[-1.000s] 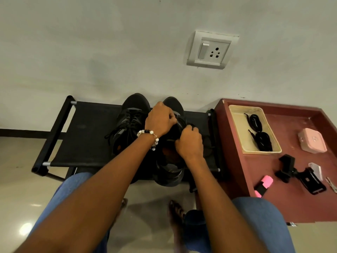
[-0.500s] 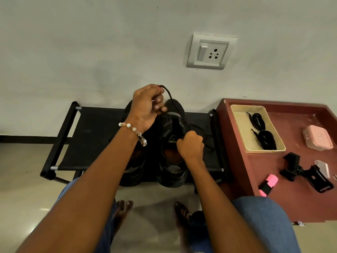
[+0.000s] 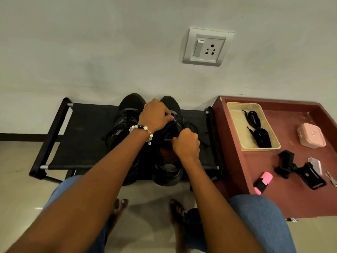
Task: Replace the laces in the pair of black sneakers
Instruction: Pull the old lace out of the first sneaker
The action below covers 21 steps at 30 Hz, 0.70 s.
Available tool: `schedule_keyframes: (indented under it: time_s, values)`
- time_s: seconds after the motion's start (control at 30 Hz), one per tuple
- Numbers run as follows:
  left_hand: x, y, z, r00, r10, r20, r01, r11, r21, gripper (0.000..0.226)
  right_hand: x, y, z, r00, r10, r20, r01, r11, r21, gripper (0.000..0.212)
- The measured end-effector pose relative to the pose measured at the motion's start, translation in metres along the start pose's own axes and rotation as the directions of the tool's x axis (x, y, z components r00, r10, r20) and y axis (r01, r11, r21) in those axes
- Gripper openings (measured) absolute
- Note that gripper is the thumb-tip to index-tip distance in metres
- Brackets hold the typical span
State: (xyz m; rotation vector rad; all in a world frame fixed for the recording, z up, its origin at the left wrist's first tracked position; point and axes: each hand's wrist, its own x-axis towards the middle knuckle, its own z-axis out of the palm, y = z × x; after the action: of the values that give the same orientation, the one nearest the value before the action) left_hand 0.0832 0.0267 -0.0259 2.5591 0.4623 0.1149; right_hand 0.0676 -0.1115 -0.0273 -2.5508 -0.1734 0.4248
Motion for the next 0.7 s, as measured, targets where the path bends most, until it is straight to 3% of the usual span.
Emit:
schedule_keyframes:
  time_s: [0.1,0.17,0.27,0.33,0.4,0.5,0.6,0.67,0.7]
  values:
    - [-0.001,0.008,0.009,0.996,-0.034,-0.081,0.047,0.986,0.158,0.021,0.001,0.0,0.0,1.0,-0.001,0.003,0.001,1.0,0.002,0.029]
    - [0.0,0.009,0.011,0.994,-0.053,-0.097,0.069,0.983,0.171,0.023,0.0,0.0,0.001,1.0,-0.002,0.004,0.002,1.0,0.008,0.033]
    - [0.004,0.004,0.009,0.992,-0.118,-0.049,0.112,0.988,-0.109,0.026,-0.001,0.0,0.001,1.0,-0.003,0.007,0.002,1.0,0.028,0.024]
    - [0.0,0.005,-0.006,0.979,-0.203,0.006,0.191,0.912,-0.362,0.018,-0.001,-0.001,0.0,1.0,-0.004,0.004,0.004,1.0,0.031,0.021]
    - [-0.007,0.01,-0.027,0.962,-0.262,0.082,0.254,0.741,-0.622,0.017,-0.001,-0.001,0.0,1.0,-0.001,-0.001,0.001,0.999,0.038,0.025]
    - [-0.014,0.008,-0.053,0.969,-0.21,0.133,0.195,0.31,-0.931,0.027,-0.001,0.0,0.0,1.0,0.005,-0.002,-0.005,0.999,0.046,0.034]
    - [-0.019,0.009,-0.064,0.978,-0.165,0.126,0.108,-0.119,-0.987,0.027,-0.002,0.0,0.0,1.0,0.0,-0.006,0.0,0.999,0.041,0.033]
    - [-0.018,0.009,-0.063,0.969,-0.194,0.155,0.109,-0.229,-0.967,0.026,-0.002,0.0,0.0,1.0,-0.003,-0.007,0.003,0.999,0.033,0.033]
    - [-0.017,0.008,-0.06,0.956,-0.226,0.188,0.141,-0.206,-0.968,0.026,-0.001,0.0,0.0,1.0,-0.003,-0.007,0.003,1.0,0.029,0.033]
